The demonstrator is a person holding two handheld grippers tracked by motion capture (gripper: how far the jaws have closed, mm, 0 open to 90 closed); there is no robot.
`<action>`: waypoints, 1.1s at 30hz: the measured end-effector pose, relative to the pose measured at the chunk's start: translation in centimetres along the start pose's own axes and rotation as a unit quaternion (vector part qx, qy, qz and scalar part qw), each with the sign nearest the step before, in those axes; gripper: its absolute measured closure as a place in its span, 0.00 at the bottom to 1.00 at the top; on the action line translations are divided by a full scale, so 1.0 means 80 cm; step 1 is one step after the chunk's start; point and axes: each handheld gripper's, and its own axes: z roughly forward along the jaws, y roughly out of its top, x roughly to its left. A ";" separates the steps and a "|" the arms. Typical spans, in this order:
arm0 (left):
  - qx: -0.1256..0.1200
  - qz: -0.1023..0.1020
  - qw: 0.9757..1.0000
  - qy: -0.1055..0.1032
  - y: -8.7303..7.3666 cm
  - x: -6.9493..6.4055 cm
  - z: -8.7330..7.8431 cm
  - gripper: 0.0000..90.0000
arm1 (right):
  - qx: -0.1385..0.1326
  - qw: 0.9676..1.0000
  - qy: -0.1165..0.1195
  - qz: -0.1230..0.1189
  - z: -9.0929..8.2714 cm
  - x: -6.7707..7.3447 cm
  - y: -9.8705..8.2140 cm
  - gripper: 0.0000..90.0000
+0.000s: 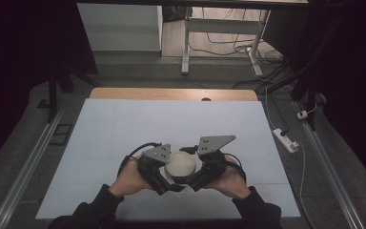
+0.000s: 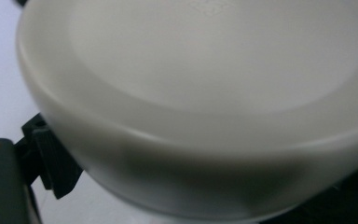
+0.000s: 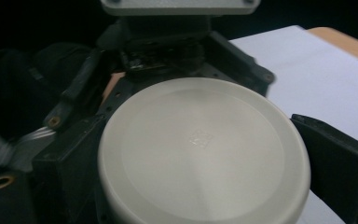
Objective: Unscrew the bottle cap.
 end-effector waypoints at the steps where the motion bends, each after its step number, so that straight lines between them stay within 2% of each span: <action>1: 0.000 0.000 1.000 0.000 0.000 0.000 0.000 0.08 | 0.000 1.000 0.000 0.000 0.000 0.000 0.000 0.08; 2: 0.002 0.009 1.000 -0.017 0.000 -0.001 0.001 0.08 | 0.000 1.000 0.024 -0.015 -0.002 -0.001 -0.001 0.08; 3: 0.004 0.013 1.000 -0.019 0.000 -0.002 0.002 0.08 | 0.000 0.999 0.033 -0.019 -0.002 0.000 -0.002 0.08; 6: 0.003 0.013 1.000 -0.013 0.000 -0.002 0.002 0.08 | -0.002 0.999 0.039 -0.023 -0.001 0.000 -0.004 0.07; 7: 0.002 0.010 1.000 -0.008 0.000 -0.002 0.001 0.08 | -0.006 0.999 0.032 -0.021 -0.001 0.000 -0.004 0.03; 8: -0.001 0.006 1.000 -0.001 0.000 -0.002 0.000 0.08 | -0.010 1.000 0.017 -0.018 -0.001 0.001 -0.003 0.00; 11: -0.008 -0.014 0.999 0.029 0.000 0.001 -0.004 0.08 | -0.030 0.999 -0.021 -0.004 -0.007 0.001 0.000 0.00; 15: -0.009 -0.044 0.996 0.077 -0.002 0.005 -0.008 0.08 | -0.045 0.996 -0.072 0.019 -0.013 0.004 0.003 0.00; 16: -0.009 -0.044 0.996 0.077 -0.002 0.005 -0.008 0.08 | -0.044 0.995 -0.089 0.025 -0.013 0.004 0.003 0.00; 17: -0.009 -0.059 0.993 0.097 -0.002 0.005 -0.008 0.08 | -0.042 0.993 -0.103 0.030 -0.012 0.005 0.003 0.00; 18: -0.009 -0.059 0.993 0.097 -0.002 0.005 -0.008 0.08 | -0.040 0.992 -0.115 0.034 -0.011 0.005 0.003 0.00; 19: -0.002 -0.062 0.991 0.115 -0.001 0.005 -0.007 0.08 | -0.040 0.991 -0.124 0.040 -0.009 0.006 0.003 0.00; 21: 0.002 -0.066 0.990 0.127 0.001 0.003 -0.005 0.08 | -0.038 0.989 -0.136 0.050 -0.004 0.008 0.003 0.00; 24: 0.001 -0.069 0.989 0.130 0.003 0.001 -0.004 0.08 | -0.028 0.985 -0.161 0.051 0.003 0.012 0.004 0.00; 28: -0.001 -0.066 0.990 0.128 0.005 -0.002 -0.003 0.08 | -0.031 0.985 -0.166 0.046 0.009 0.016 0.003 0.02; 30: -0.002 -0.060 0.991 0.117 0.006 -0.003 -0.003 0.08 | -0.037 0.985 -0.162 0.040 0.011 0.019 0.003 0.07; 33: -0.008 -0.046 0.994 0.095 0.004 -0.002 -0.005 0.08 | -0.039 0.987 -0.156 0.023 0.010 0.023 0.004 0.08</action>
